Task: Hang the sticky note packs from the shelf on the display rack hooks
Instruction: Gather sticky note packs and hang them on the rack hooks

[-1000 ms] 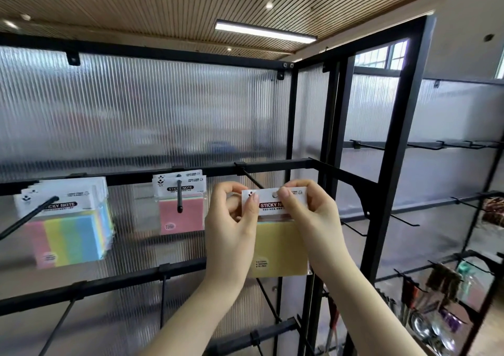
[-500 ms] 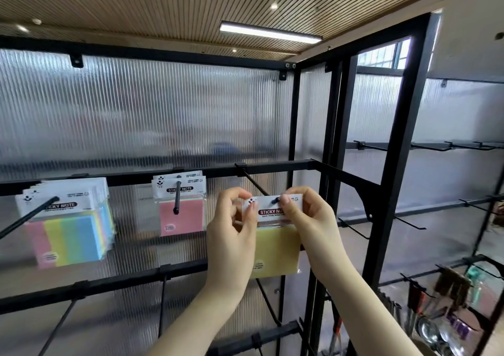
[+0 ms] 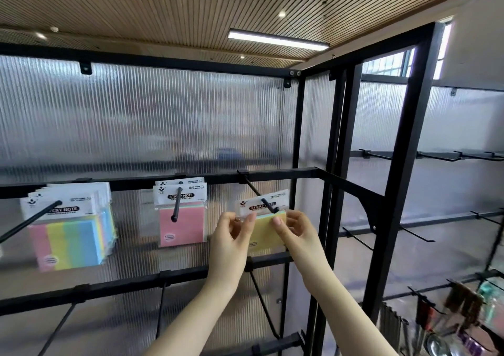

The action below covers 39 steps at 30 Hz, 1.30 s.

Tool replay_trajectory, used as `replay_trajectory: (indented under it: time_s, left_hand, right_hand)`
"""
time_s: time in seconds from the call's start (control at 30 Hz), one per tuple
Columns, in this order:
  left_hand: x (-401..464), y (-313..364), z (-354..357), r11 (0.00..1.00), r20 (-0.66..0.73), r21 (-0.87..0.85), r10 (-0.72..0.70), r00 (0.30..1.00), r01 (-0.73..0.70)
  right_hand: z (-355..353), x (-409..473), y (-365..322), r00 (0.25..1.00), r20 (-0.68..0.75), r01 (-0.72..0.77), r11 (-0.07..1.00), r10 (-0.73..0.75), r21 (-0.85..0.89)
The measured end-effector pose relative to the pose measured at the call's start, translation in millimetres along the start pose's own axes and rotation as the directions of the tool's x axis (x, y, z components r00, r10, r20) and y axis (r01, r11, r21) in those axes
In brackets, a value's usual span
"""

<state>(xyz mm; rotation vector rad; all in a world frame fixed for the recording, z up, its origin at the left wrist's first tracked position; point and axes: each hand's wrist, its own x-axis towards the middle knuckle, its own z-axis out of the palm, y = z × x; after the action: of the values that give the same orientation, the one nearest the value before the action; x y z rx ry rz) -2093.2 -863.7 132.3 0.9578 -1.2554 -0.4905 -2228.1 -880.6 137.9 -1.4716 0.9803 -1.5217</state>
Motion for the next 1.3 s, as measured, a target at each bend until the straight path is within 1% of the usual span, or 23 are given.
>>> replay_trajectory:
  time_s: [0.07, 0.13, 0.2, 0.3, 0.4, 0.57, 0.67, 0.73, 0.8, 0.83, 0.87, 0.9, 0.93, 1.0, 1.03, 1.07, 1.1, 1.13, 1.17, 1.2, 1.23, 1.27, 1.3]
  left_hand:
    - [5.1, -8.3, 3.8, 0.996, 0.014, -0.017, -0.084, 0.996, 0.084]
    - [10.4, -18.4, 6.9, 0.986, 0.017, 0.006, -0.164, 0.986, 0.164]
    - [14.7, -29.7, 9.4, 0.969, 0.023, 0.026, -0.248, 0.968, 0.248]
    - [18.3, -45.4, 12.0, 0.942, 0.014, 0.044, -0.335, 0.942, 0.334]
    - [20.4, -54.5, 11.4, 0.898, -0.008, -0.052, -0.437, 0.899, 0.436]
    - [22.6, -57.8, 6.5, 0.85, -0.06, -0.126, -0.521, 0.851, 0.512]
    - [21.9, -58.7, 4.1, 0.79, -0.016, -0.041, -0.613, 0.79, 0.612]
    - [16.5, -60.9, -0.9, 0.742, 0.017, 0.005, -0.67, 0.742, 0.67]
    - [8.9, -61.9, -10.1, 0.722, 0.025, 0.022, -0.691, 0.722, 0.691]
    - [4.6, -62.0, -15.9, 0.731, 0.018, 0.026, -0.682, 0.731, 0.682]
    - [-0.3, -62.6, -22.3, 0.759, -0.006, 0.038, -0.65, 0.76, 0.65]
    - [-7.1, -63.6, -29.5, 0.804, -0.05, 0.072, -0.588, 0.807, 0.59]
    - [-14.9, -64.7, -37.6, 0.855, -0.109, 0.132, -0.491, 0.864, 0.502]
    - [-33.6, -63.5, -55.6, 0.925, -0.189, 0.264, -0.226, 0.955, 0.271]
    - [-41.2, -60.4, -64.7, 0.937, -0.199, 0.319, -0.08, 0.977, 0.141]
    - [-46.1, -56.4, -73.7, 0.925, -0.198, 0.38, 0.071, 0.978, 0.01]
    - [-46.9, -51.4, -82.3, 0.889, -0.187, 0.444, 0.214, 0.959, -0.112]
    - [-44.6, -45.5, -90.8, 0.833, -0.164, 0.509, 0.342, 0.925, -0.218]
    - [-39.3, -40.3, -98.1, 0.764, -0.134, 0.573, 0.444, 0.886, -0.297]
    - [-31.6, -33.8, -103.7, 0.691, -0.098, 0.638, 0.511, 0.854, -0.341]
    - [-22.9, -27.9, -108.2, 0.624, -0.049, 0.692, 0.543, 0.838, -0.364]
    - [-14.4, -21.6, -111.9, 0.562, 0.006, 0.74, 0.544, 0.839, -0.37]
    - [-6.9, -16.3, -114.7, 0.511, 0.062, 0.776, 0.522, 0.851, -0.37]
  right_hand:
    - [4.2, 6.4, 8.9, 0.999, 0.012, -0.049, 0.999, 0.049, 0.0]
    - [8.6, 13.0, 18.4, 0.995, 0.015, -0.096, 0.995, 0.096, -0.018]
    - [12.6, 18.4, 27.5, 0.992, -0.002, -0.129, 0.991, 0.129, -0.038]
    - [18.7, 23.8, 38.2, 0.983, -0.027, -0.183, 0.981, 0.182, -0.061]
    - [24.6, 25.8, 44.7, 0.972, -0.023, -0.236, 0.969, 0.235, -0.071]
    - [33.9, 27.4, 46.0, 0.958, -0.027, -0.287, 0.952, 0.286, -0.102]
    - [39.4, 25.8, 48.6, 0.923, -0.006, -0.382, 0.916, 0.384, -0.122]
    - [43.2, 21.5, 50.3, 0.899, 0.022, -0.424, 0.883, 0.437, -0.199]
    - [47.3, 14.2, 50.4, 0.885, 0.055, -0.437, 0.867, 0.462, -0.239]
    - [50.0, 10.2, 50.1, 0.885, 0.087, -0.429, 0.874, 0.458, -0.228]
    - [52.8, 5.9, 49.3, 0.89, 0.126, -0.408, 0.888, 0.439, -0.212]
    - [56.0, 1.4, 48.5, 0.9, 0.166, -0.37, 0.907, 0.404, -0.2]
    - [59.8, -3.1, 47.4, 0.914, 0.199, -0.316, 0.929, 0.353, -0.194]
    - [70.3, -12.1, 45.0, 0.955, 0.228, -0.151, 0.97, 0.192, -0.188]
    - [76.9, -16.3, 43.8, 0.972, 0.222, -0.034, 0.977, 0.081, -0.208]
    - [83.9, -20.5, 42.0, 0.978, 0.205, 0.094, 0.965, -0.044, -0.243]
    - [90.9, -24.1, 39.4, 0.967, 0.182, 0.224, 0.934, -0.178, -0.279]
    - [97.7, -27.2, 35.7, 0.934, 0.165, 0.354, 0.88, -0.317, -0.316]
    - [104.6, -29.3, 30.7, 0.881, 0.166, 0.472, 0.81, -0.442, -0.348]
    - [111.6, -30.0, 25.8, 0.821, 0.188, 0.568, 0.734, -0.54, -0.373]
    - [118.7, -29.3, 22.3, 0.766, 0.226, 0.637, 0.66, -0.602, -0.398]
    - [125.8, -27.5, 19.3, 0.731, 0.264, 0.674, 0.605, -0.629, -0.425]
    - [132.1, -25.3, 16.8, 0.721, 0.291, 0.682, 0.573, -0.628, -0.455]
